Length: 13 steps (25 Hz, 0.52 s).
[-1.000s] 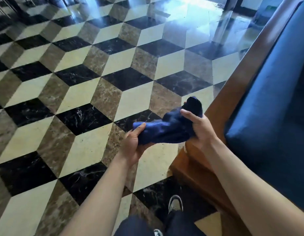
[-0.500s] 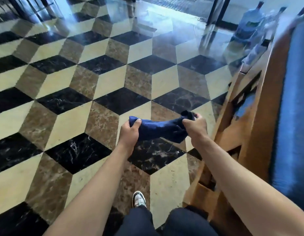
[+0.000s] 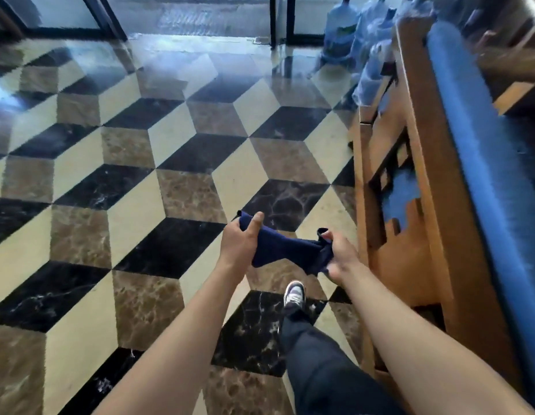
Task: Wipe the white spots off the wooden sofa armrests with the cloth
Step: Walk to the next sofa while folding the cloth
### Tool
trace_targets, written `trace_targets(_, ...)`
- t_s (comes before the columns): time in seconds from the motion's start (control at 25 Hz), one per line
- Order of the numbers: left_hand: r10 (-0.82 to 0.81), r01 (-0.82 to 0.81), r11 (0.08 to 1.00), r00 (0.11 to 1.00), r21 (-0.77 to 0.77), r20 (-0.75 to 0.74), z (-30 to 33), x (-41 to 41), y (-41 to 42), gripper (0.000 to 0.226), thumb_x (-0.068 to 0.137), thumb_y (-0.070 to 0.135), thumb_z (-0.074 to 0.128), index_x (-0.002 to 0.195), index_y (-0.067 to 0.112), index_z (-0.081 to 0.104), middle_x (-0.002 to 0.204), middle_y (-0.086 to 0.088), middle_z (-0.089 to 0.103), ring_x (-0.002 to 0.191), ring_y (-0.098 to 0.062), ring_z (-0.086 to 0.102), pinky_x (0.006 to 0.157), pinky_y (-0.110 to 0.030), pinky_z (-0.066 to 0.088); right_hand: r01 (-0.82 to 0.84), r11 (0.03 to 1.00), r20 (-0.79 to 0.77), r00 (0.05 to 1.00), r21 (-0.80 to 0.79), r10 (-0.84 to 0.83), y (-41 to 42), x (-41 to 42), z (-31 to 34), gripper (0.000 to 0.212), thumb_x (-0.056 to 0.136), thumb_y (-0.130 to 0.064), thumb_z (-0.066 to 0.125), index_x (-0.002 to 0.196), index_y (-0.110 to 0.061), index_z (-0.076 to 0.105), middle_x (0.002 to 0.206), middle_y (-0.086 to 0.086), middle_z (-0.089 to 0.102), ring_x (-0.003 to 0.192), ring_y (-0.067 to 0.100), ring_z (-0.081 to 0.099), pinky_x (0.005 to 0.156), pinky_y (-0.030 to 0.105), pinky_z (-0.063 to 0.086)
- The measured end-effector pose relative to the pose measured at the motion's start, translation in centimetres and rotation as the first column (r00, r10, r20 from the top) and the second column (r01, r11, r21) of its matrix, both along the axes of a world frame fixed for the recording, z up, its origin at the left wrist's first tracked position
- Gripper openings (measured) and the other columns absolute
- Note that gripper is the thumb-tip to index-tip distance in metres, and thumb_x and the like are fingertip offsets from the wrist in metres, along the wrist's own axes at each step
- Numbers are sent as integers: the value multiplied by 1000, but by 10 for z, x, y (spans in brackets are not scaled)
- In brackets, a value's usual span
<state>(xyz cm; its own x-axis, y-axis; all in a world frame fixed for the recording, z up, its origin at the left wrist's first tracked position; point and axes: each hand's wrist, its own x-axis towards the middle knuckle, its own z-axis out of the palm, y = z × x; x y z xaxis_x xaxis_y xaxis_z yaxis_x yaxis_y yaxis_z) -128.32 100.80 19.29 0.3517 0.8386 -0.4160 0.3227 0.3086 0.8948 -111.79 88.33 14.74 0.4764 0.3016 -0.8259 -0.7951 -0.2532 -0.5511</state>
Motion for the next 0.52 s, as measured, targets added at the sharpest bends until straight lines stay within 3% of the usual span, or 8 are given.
trace_targets(0.08, 11, -6, 995, 999, -97, 47, 1, 36, 45, 48, 78, 45, 83, 98, 5, 68, 85, -8, 78, 80, -20, 77, 68, -33, 59, 8, 999, -35, 999, 44, -6, 40, 25, -11, 3, 89, -4, 64, 86, -4, 64, 78, 17, 63, 66, 30, 63, 62, 37, 51)
trace_targets(0.16, 21, -2, 976, 996, -216, 81, 6, 71, 93, 56, 64, 39, 90, 99, 1, 69, 84, -12, 79, 81, -27, 78, 64, -35, 61, 26, 999, 7, 1000, 22, -27, 83, 55, -15, 1, 90, -1, 67, 89, -1, 66, 82, 18, 66, 67, 29, 63, 59, 35, 50)
trace_targets(0.32, -130, 134, 942, 991, -309, 35, 20, 113, 179, 38, 68, 9, 91, 99, -3, 73, 99, -28, 76, 84, -39, 77, 62, -41, 62, 103, 993, 140, 986, -53, -95, 153, 129, 5, 11, 95, -5, 56, 90, -7, 66, 96, 20, 65, 77, 33, 64, 52, 37, 55)
trace_targets(0.4, -100, 92, 956, 995, -278, -16, 19, 146, 236, 30, 69, 0, 89, 90, 3, 68, 95, -26, 75, 83, -39, 75, 66, -49, 63, 35, 992, 308, 951, -118, 3, 202, 174, 11, 20, 97, -11, 49, 99, -10, 69, 107, 20, 69, 93, 35, 66, 71, 45, 59)
trace_targets(0.52, -36, 30, 975, 999, -222, -21, 3, 208, 328, 35, 71, -1, 88, 93, 9, 62, 92, -15, 73, 80, -30, 73, 65, -41, 61, 8, 938, 559, 805, -346, 199, 287, 231, 24, 28, 98, -15, 44, 104, -5, 69, 109, 18, 70, 95, 33, 60, 90, 45, 53)
